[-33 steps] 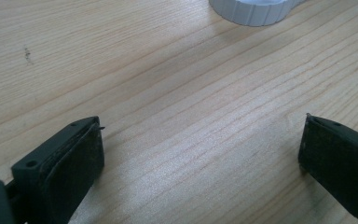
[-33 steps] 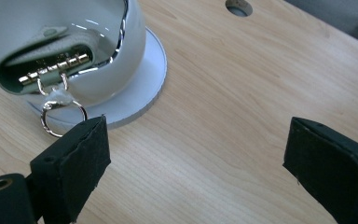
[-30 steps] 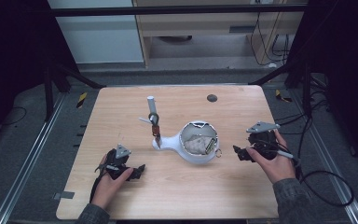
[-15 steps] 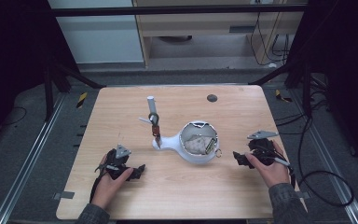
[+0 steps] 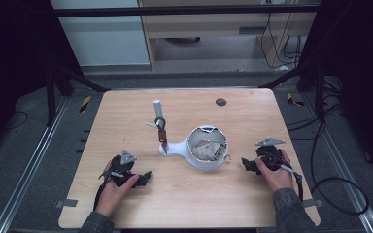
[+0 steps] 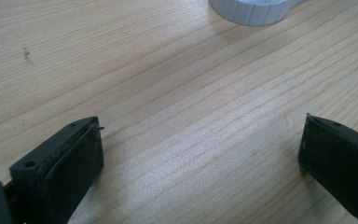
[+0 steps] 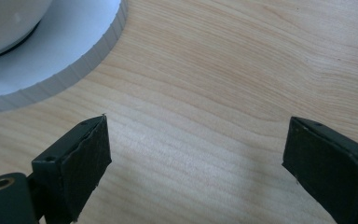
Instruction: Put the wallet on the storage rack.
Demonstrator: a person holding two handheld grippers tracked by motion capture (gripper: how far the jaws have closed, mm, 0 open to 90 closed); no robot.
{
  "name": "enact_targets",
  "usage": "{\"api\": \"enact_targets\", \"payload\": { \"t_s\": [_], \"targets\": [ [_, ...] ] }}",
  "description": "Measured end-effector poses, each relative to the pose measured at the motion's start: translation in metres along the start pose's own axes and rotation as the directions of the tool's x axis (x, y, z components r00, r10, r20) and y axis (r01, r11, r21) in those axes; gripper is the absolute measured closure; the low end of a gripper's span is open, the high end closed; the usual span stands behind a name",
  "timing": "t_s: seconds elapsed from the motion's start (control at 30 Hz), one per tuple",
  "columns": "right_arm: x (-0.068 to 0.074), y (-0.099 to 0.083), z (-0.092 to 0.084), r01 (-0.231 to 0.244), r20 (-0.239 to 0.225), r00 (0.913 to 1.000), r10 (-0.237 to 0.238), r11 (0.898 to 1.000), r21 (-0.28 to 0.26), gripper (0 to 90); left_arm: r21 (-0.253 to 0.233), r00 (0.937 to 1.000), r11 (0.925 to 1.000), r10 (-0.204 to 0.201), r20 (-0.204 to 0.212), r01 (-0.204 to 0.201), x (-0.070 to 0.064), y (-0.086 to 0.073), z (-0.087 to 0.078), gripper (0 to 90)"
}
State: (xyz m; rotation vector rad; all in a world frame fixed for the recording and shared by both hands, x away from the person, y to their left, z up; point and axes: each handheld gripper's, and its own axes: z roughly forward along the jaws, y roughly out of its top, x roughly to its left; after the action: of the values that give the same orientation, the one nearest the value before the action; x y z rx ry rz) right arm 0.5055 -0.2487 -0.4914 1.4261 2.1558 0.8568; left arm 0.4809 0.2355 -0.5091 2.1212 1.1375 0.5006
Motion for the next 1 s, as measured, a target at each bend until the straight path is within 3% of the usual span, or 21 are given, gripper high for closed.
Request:
{"api": "enact_targets", "payload": {
  "t_s": [0.13,0.67,1.0],
  "targets": [
    [0.000,-0.001,0.006,-0.012,0.022,0.9997,0.012,1.000,-0.007,7.1,0.000,1.0000,1.0000,0.000,0.000,0.000,0.000,0.000,0.000,0.0],
    [0.002,-0.004,0.017,-0.034,-0.005,0.9994,0.034,0.999,-0.019,6.7,0.000,1.0000,1.0000,0.000,0.000,0.000,0.000,0.000,0.000,0.0],
    [0.008,-0.006,0.020,-0.030,0.008,0.9995,0.030,0.999,-0.032,2.6,0.000,1.0000,1.0000,0.000,0.000,0.000,0.000,0.000,0.000,0.0]
  ]
}}
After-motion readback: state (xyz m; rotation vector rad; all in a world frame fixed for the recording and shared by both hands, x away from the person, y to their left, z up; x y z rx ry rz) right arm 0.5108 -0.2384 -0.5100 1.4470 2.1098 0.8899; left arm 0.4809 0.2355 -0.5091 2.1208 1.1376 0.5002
